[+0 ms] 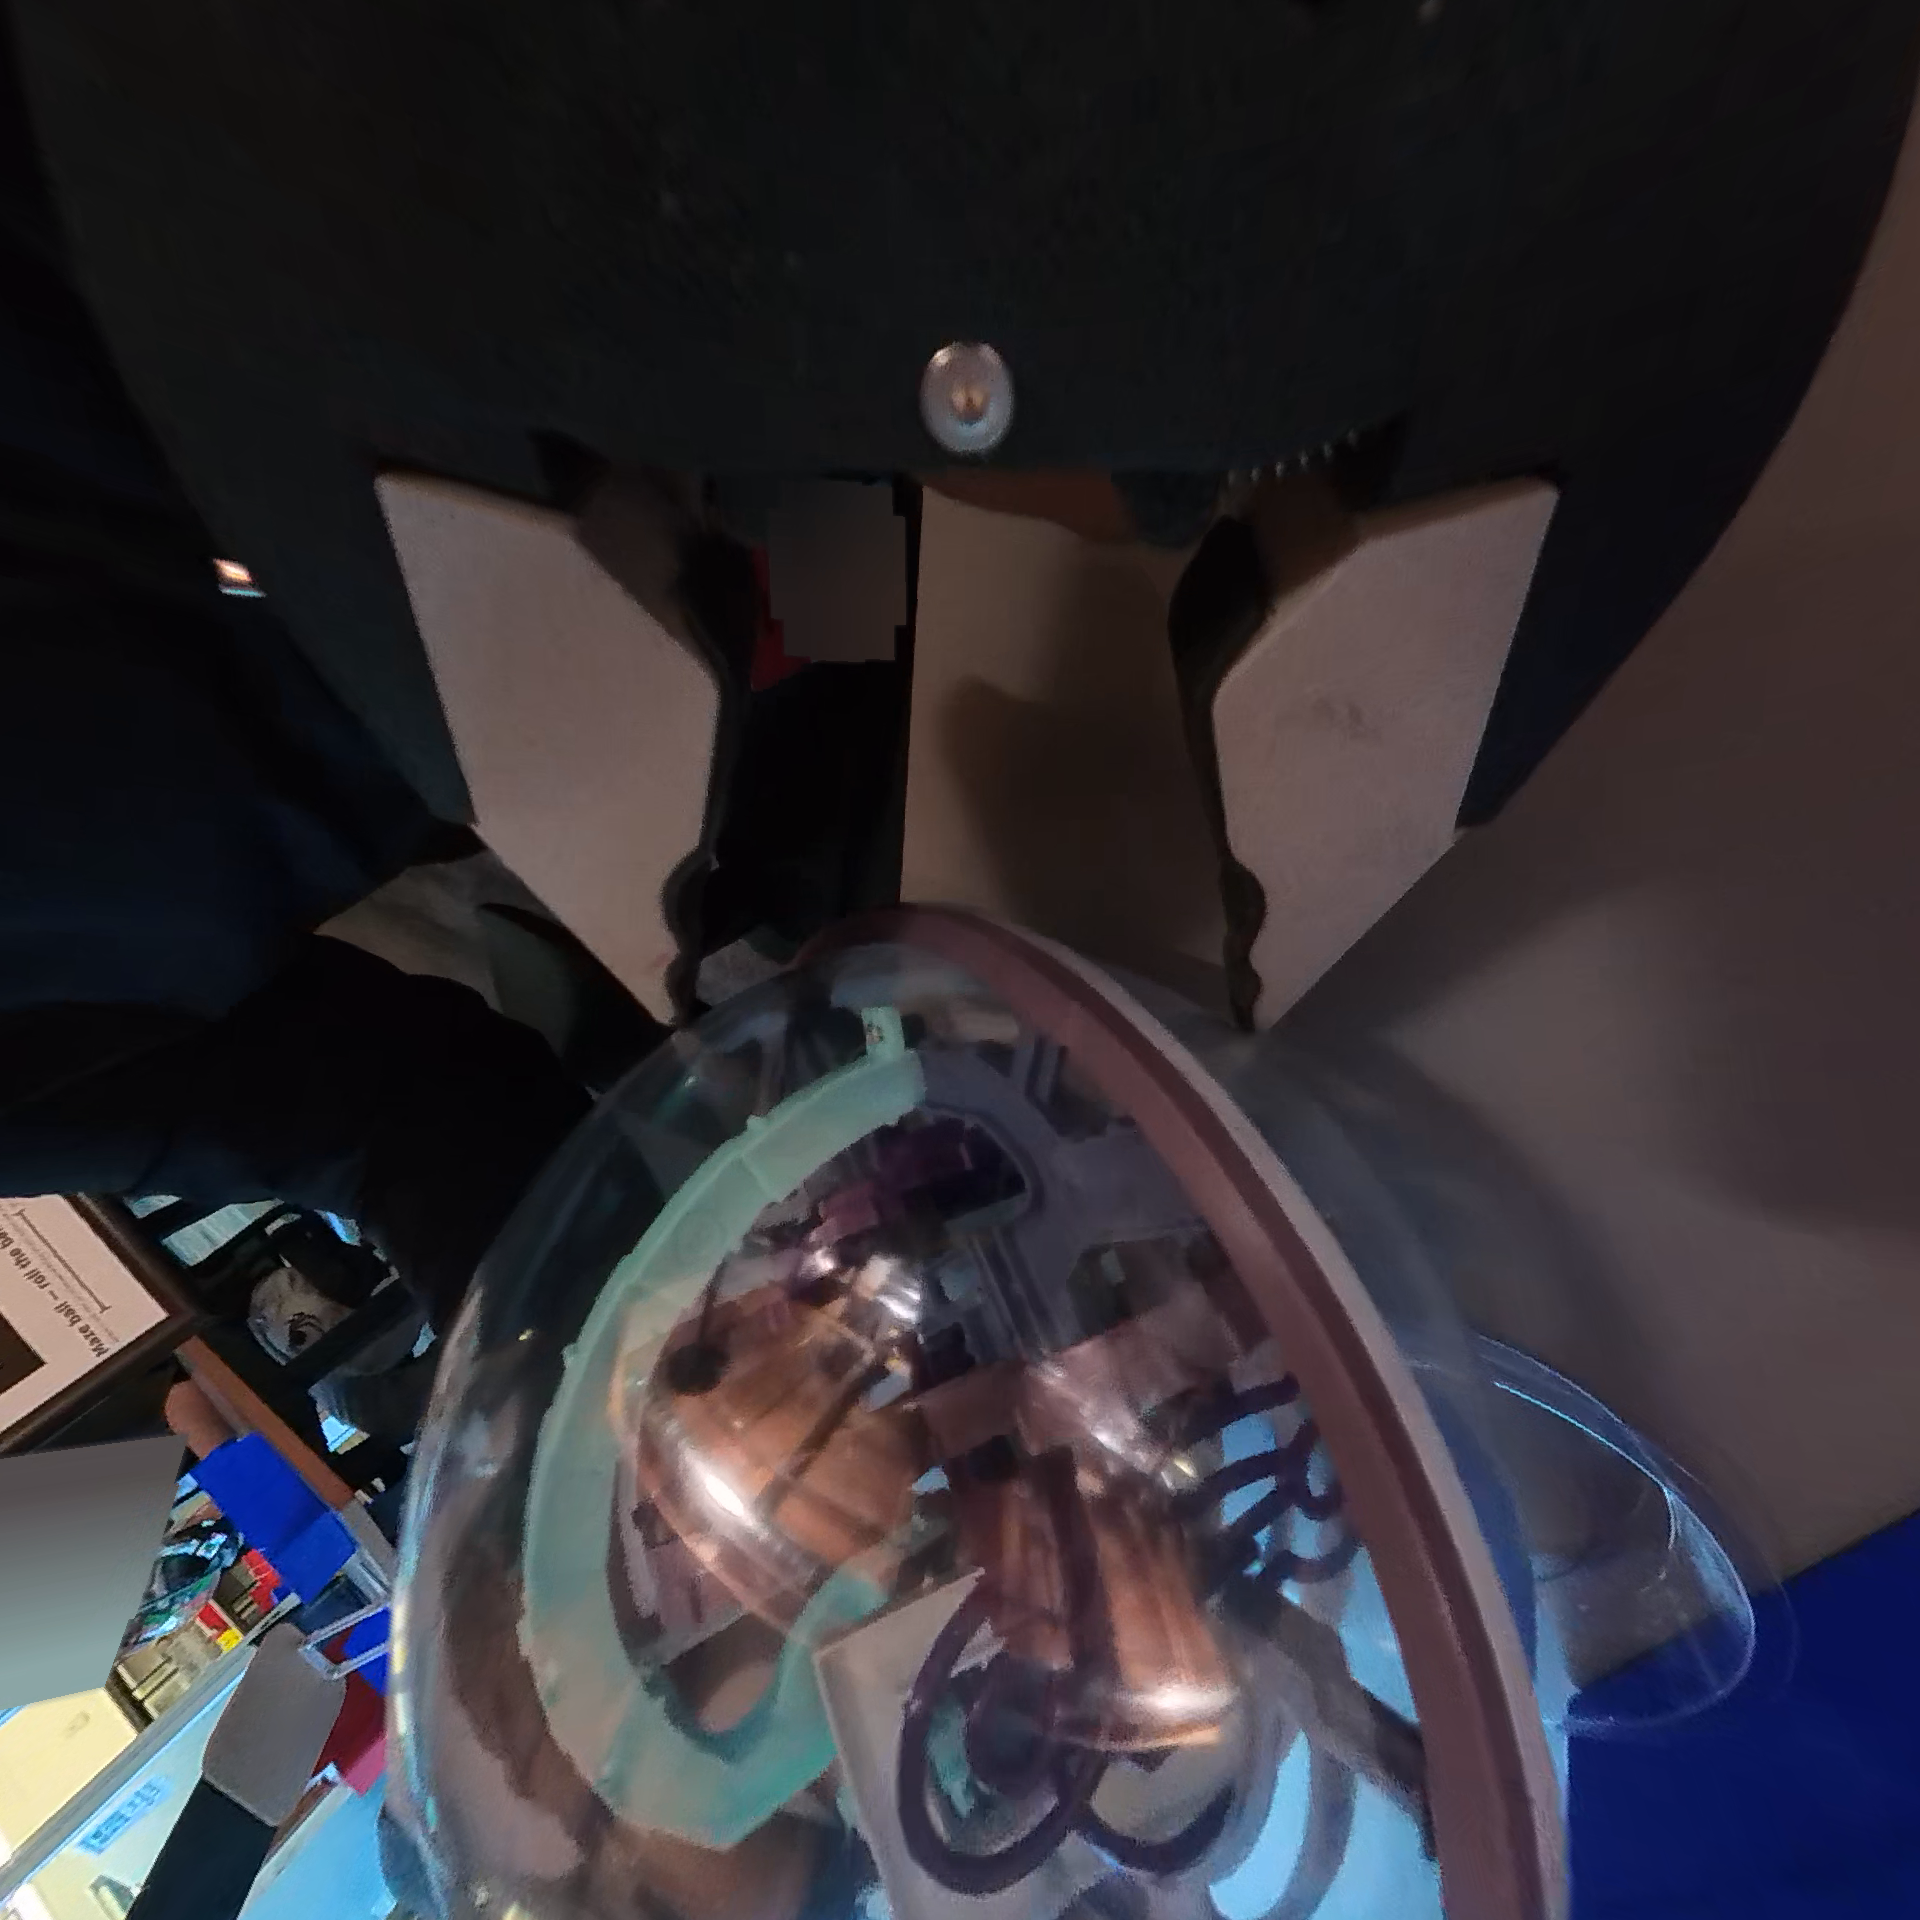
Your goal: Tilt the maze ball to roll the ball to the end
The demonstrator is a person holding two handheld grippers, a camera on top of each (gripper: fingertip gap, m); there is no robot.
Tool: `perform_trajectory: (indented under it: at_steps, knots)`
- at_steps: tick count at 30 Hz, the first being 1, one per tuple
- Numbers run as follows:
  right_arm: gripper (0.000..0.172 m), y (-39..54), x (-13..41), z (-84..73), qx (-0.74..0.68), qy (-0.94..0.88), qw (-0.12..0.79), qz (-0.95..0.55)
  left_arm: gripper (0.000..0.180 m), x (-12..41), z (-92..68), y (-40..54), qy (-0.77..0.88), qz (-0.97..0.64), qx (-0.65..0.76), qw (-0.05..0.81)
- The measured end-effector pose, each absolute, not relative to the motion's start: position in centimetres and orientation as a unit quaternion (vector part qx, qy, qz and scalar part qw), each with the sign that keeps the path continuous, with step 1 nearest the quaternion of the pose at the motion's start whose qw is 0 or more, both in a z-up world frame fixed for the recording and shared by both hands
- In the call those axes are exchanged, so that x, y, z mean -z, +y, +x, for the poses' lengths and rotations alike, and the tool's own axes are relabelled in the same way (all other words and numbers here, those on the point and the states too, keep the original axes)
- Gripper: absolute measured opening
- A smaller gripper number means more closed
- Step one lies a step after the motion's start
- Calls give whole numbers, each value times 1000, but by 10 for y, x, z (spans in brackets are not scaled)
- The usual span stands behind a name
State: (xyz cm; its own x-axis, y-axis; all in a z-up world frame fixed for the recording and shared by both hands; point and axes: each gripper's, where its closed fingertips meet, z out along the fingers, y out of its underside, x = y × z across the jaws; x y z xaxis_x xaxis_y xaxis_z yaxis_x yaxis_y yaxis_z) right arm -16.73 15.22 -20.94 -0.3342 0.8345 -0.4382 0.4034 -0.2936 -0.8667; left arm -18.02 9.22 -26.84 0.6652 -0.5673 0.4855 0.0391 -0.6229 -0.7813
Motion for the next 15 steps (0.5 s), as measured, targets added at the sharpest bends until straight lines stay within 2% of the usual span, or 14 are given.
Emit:
perform_trajectory:
  at_steps: [10, 15]
  knots:
    - [129, 167, 199, -171, -615, -538, 180, -547, 82, 274, -180, 93, 158, -828, 371, 389]
    - [127, 171, 198, -169, -627, -536, 187, -534, 79, 272, -180, 93, 157, -824, 373, 397]
